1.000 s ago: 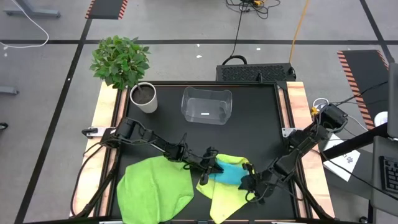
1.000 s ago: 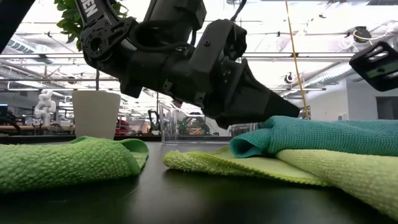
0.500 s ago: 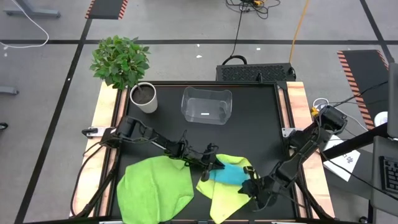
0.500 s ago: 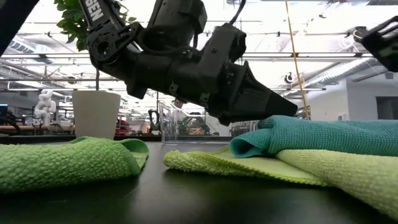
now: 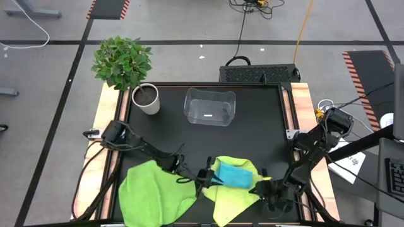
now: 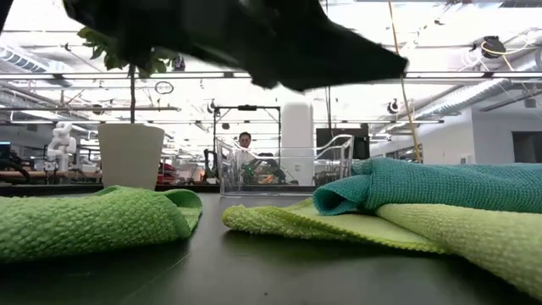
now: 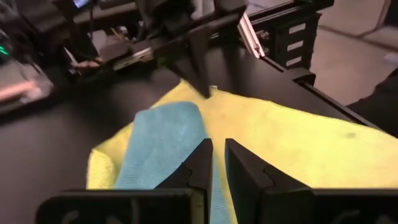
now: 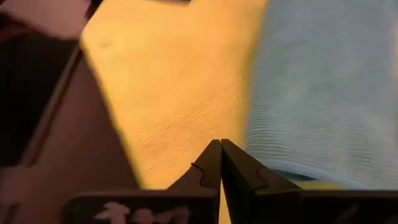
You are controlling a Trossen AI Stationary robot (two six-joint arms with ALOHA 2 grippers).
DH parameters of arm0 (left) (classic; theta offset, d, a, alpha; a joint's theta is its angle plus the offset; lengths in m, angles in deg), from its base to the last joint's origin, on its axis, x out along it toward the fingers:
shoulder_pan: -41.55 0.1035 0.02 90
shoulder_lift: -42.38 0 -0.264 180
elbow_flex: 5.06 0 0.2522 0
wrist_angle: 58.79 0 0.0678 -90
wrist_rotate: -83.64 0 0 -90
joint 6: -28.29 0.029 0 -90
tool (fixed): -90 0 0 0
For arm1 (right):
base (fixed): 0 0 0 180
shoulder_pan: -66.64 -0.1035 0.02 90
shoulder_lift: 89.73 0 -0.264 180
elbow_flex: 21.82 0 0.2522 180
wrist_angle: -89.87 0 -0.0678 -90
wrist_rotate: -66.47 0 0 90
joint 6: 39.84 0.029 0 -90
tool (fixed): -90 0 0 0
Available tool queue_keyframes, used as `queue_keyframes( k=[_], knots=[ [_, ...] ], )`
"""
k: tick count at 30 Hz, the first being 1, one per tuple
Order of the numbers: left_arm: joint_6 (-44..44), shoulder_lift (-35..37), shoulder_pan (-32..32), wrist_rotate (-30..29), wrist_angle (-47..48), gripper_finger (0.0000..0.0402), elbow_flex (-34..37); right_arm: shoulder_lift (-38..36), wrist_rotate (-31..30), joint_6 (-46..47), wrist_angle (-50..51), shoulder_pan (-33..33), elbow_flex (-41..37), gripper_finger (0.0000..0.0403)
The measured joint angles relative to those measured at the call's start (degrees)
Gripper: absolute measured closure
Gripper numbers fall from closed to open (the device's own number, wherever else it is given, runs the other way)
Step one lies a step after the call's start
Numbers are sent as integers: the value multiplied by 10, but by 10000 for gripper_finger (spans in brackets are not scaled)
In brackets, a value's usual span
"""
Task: Fold microfiber towels
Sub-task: Put the blue towel into the transparent bin
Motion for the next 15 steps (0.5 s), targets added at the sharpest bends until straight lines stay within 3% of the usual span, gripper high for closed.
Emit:
queue_keyframes(
  k=[4, 10, 12, 15],
  knots=[
    [36, 22, -26, -59, 8, 355, 0, 0, -100, -20, -70, -36, -44, 403],
    [41, 28, -24, -72, 18, 355, 1, 0, -115, -83, -169, -32, -107, 403],
    [40, 28, -19, -64, 17, 355, 1, 0, -116, -155, -247, -24, -136, 403],
    [37, 29, -16, -51, 16, 355, 1, 0, -124, -307, -456, -9, -197, 403]
  ],
)
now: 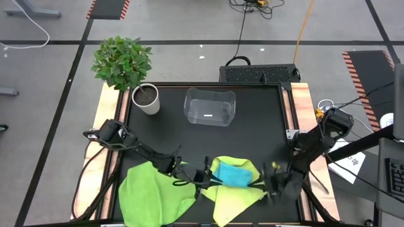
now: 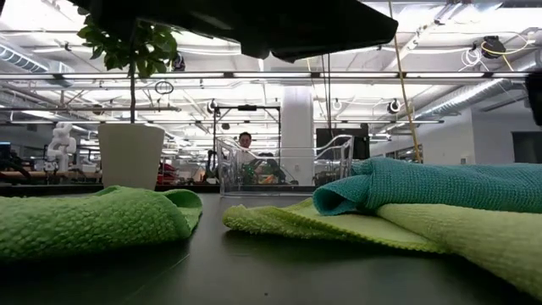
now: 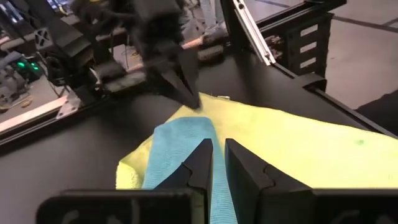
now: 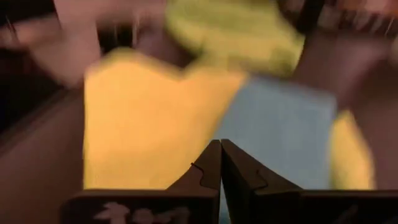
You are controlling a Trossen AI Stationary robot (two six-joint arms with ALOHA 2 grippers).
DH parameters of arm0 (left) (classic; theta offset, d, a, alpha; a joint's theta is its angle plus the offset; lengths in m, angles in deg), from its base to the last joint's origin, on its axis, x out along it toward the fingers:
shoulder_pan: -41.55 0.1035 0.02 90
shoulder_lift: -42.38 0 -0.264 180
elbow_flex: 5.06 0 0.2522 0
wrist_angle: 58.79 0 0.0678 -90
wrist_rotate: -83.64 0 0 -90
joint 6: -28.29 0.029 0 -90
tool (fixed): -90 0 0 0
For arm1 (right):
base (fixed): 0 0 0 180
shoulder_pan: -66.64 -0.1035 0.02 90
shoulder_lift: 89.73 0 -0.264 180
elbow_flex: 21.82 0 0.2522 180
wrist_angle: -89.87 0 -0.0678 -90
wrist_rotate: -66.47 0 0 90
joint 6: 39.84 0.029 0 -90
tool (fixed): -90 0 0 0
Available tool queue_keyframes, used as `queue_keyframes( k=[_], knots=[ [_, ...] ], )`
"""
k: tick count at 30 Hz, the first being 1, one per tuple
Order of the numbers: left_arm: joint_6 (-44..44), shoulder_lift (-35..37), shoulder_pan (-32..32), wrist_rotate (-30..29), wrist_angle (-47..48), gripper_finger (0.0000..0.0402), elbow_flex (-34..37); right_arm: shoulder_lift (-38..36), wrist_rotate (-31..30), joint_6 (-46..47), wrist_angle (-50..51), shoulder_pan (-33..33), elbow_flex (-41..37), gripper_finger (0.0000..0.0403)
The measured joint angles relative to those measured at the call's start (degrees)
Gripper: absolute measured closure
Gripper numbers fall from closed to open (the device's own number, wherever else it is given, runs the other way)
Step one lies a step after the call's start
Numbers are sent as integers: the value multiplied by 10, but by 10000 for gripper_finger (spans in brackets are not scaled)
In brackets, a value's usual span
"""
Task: Fold microfiber towels
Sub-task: Put the blue towel into the transparent bin
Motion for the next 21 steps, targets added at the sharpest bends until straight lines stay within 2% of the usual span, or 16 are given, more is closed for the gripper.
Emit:
queue_keyframes(
  k=[4, 6, 7, 11, 14, 18, 21],
  knots=[
    [1, 0, 0, 16, 1, 355, 0, -17, -7, -115, -306, 29, -127, 403],
    [0, 0, -2, 20, 9, 355, 0, -31, -13, -129, -405, 40, -184, 403],
    [-1, 0, -3, 21, 14, 355, 0, -38, -19, -142, -430, 45, -186, 403],
    [0, 0, -6, 24, 28, 355, 2, -79, -16, -227, -399, 65, -169, 403],
    [2, 0, -6, 26, 37, 355, 2, -118, -17, -247, -364, 83, -165, 403],
    [6, 0, -6, 26, 50, 355, 2, -185, 17, -265, -312, 110, -163, 403],
    [6, 0, -3, 42, 54, 355, 2, -247, 28, -272, -217, 129, -147, 403]
  ],
)
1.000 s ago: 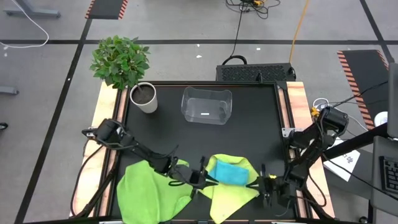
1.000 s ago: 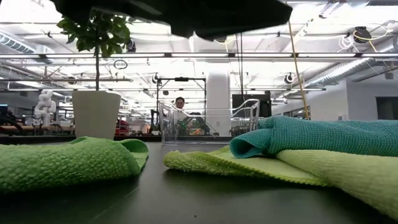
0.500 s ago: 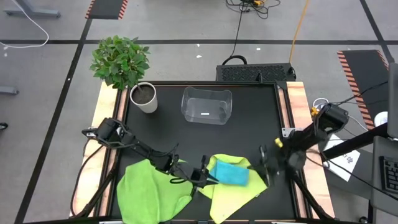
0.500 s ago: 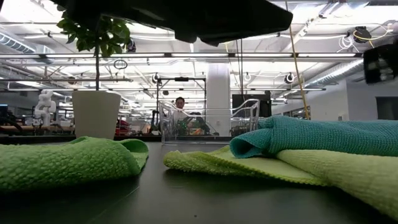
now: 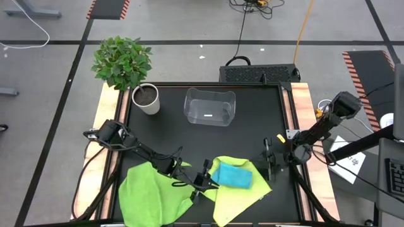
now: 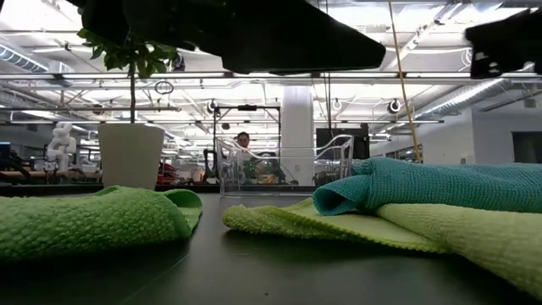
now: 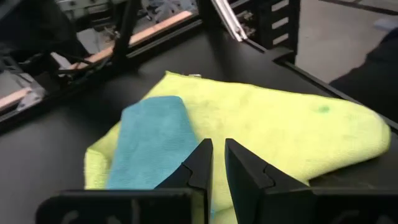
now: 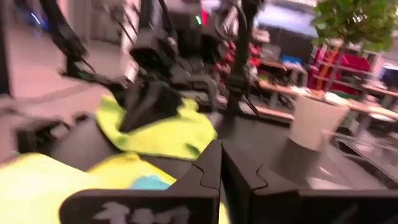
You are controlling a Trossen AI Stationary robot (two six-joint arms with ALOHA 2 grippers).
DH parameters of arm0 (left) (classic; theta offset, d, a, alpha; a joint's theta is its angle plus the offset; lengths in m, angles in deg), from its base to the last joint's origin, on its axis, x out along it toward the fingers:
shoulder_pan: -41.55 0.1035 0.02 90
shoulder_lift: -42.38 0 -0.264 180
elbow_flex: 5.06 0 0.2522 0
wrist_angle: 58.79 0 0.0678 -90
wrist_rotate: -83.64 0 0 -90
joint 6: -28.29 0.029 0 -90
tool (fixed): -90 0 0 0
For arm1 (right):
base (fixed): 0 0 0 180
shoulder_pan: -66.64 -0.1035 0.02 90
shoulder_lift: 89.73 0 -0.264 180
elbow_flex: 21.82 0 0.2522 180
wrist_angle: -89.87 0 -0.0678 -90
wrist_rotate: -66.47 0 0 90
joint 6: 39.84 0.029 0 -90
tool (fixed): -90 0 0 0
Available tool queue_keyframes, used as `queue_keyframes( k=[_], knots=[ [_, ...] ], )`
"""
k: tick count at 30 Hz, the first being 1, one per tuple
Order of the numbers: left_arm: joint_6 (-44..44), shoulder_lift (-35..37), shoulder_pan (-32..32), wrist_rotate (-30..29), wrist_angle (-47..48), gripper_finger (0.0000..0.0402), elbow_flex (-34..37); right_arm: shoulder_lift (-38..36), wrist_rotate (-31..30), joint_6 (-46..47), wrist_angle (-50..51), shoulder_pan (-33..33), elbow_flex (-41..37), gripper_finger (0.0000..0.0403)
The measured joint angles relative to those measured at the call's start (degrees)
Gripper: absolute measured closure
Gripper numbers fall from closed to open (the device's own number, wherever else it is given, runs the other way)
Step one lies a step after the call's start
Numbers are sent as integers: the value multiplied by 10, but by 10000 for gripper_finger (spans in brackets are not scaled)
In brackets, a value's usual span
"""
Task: Fold microfiber towels
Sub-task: Put the blue towel into the transparent bin
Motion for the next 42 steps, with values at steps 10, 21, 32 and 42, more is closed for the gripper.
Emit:
queue_keyframes(
  k=[10, 21, 32, 42],
  knots=[
    [0, 0, 2, 27, -11, 355, 15, -202, 56, 70, 425, 74, 96, 403],
    [-37, 0, 17, 1, -88, 355, 70, -176, 163, 162, 555, 148, 96, 403],
    [-33, 0, 26, -1, -88, 355, 70, -27, 135, 107, 526, 122, 152, 403],
    [42, 0, 3, -13, -52, 355, 65, 9, 214, 186, 566, 122, 201, 403]
  ],
)
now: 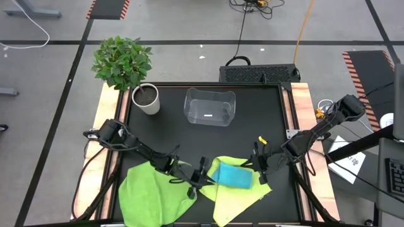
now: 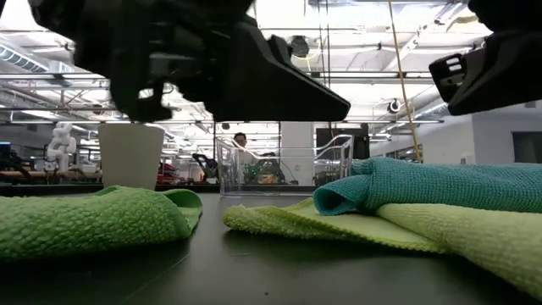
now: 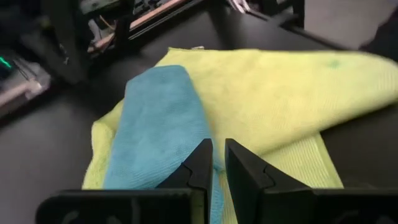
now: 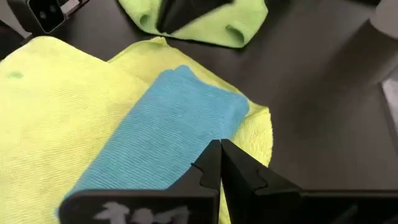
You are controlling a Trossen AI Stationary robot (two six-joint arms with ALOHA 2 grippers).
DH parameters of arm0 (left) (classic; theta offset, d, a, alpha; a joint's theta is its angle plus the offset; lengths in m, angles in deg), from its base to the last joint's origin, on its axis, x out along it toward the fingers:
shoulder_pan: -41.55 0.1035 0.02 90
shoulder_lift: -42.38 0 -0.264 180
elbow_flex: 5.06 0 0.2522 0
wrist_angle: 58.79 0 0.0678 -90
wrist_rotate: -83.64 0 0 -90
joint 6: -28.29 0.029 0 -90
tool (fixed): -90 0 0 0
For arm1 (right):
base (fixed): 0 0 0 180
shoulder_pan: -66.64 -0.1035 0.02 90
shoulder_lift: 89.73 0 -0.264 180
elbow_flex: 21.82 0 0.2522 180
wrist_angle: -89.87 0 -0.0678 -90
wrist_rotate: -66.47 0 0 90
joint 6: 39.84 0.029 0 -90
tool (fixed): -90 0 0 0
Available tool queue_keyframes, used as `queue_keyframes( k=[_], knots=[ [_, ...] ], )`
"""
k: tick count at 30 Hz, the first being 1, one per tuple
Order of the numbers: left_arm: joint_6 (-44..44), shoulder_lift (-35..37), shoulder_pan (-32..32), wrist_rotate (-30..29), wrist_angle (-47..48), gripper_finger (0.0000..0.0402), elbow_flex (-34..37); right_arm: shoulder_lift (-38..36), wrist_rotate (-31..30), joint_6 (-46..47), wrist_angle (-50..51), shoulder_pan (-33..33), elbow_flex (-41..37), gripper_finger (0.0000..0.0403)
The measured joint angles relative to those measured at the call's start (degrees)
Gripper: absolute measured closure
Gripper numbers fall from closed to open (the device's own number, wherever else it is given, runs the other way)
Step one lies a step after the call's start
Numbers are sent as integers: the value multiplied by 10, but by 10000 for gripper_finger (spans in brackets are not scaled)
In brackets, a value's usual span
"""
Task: Fold microfiber towels
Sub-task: Put the blue towel into the transparent bin
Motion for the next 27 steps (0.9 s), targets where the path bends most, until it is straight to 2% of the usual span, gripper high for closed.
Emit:
queue_keyframes(
  k=[4, 8, 13, 17, 21, 24, 27],
  knots=[
    [80, 0, -23, -65, 46, 354, -20, 4, 1, 54, -1, 2, 0, 403],
    [102, 0, -29, -112, 82, 354, -40, 4, 28, 92, -3, 2, 0, 403],
    [104, -4, -19, -116, 139, 354, -70, 7, 67, 126, -8, 2, -7, 403],
    [104, -4, -17, -116, 195, 354, -91, 15, 73, 136, -12, 2, -16, 403],
    [114, -4, -16, -113, 203, 354, -100, 20, 77, 136, -36, 2, -29, 403],
    [126, -4, -15, -152, 196, 354, -105, 20, 89, 136, -67, 2, -38, 403],
    [165, -4, -12, -149, 195, 355, -105, 20, 99, 136, -93, 2, -48, 403]
  ],
)
